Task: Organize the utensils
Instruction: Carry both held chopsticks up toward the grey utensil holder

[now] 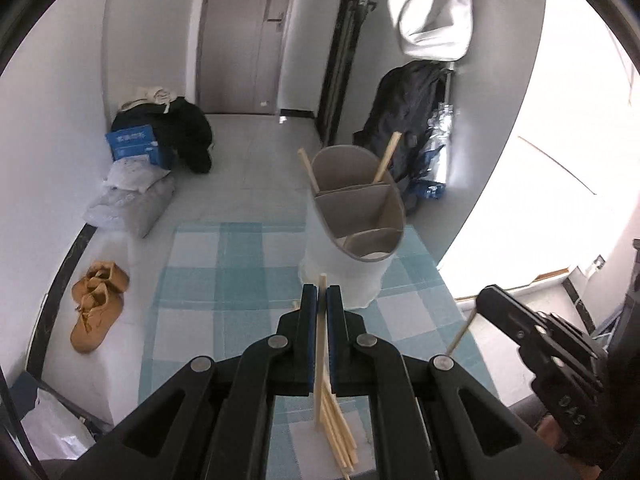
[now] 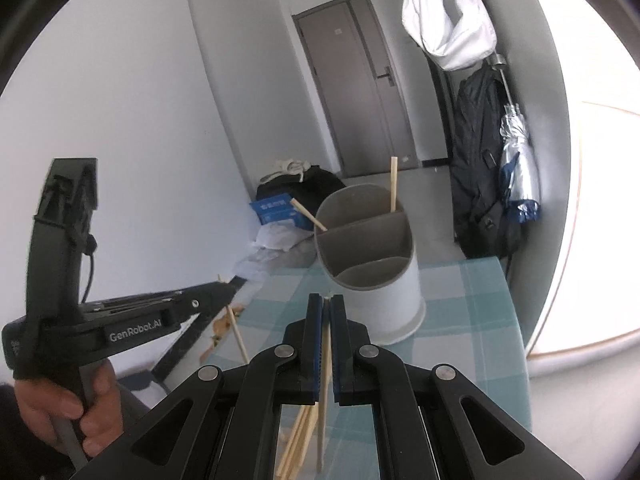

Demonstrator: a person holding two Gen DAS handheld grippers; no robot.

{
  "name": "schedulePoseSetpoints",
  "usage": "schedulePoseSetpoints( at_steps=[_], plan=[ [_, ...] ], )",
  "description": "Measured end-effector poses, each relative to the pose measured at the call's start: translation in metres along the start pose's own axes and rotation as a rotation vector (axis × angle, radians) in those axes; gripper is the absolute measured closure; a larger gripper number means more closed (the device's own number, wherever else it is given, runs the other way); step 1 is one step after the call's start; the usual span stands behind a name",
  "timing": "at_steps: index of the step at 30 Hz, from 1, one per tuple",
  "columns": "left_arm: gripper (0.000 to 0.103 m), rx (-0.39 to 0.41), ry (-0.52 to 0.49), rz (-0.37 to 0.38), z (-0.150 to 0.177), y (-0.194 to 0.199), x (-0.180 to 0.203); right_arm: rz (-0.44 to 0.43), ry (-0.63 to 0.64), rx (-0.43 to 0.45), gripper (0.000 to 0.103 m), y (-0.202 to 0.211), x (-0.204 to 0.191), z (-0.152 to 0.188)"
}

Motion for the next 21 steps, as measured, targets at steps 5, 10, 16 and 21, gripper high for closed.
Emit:
schedulePoseSetpoints(
  at_steps=[5, 10, 16, 21],
  plan=[
    [0.102, 0.002, -0.021, 0.005, -0.005, 0.006, 0.005, 0.012, -0.022, 0.011, 0.1, 0.002, 0.006, -0.003],
    [0.102, -0.009, -0.06, 0.018, -0.007, 0.01, 0.015, 0.014, -0.026, 0.011, 0.1, 0.004, 0.005, -0.005],
    [0.102, -0.019, -0.077, 0.042, -0.016, 0.014, 0.024, 0.02, -0.019, 0.037, 0.1, 0.006, 0.004, -0.017],
    [0.102, -0.014, -0.085, 0.057, -0.029, 0.017, 0.03, 0.024, -0.013, 0.06, 0.1, 0.008, 0.008, -0.034]
  ],
)
Point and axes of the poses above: each gripper's, at about its wrist camera, not at the fingertips, and y roughly against the way its jaws point, x to its right, z to its underside, the point moved 9 cm from there along -y, roughly the way its jaws point, and after that the axes turned 3 degrees about x, right-handed, at the moved point
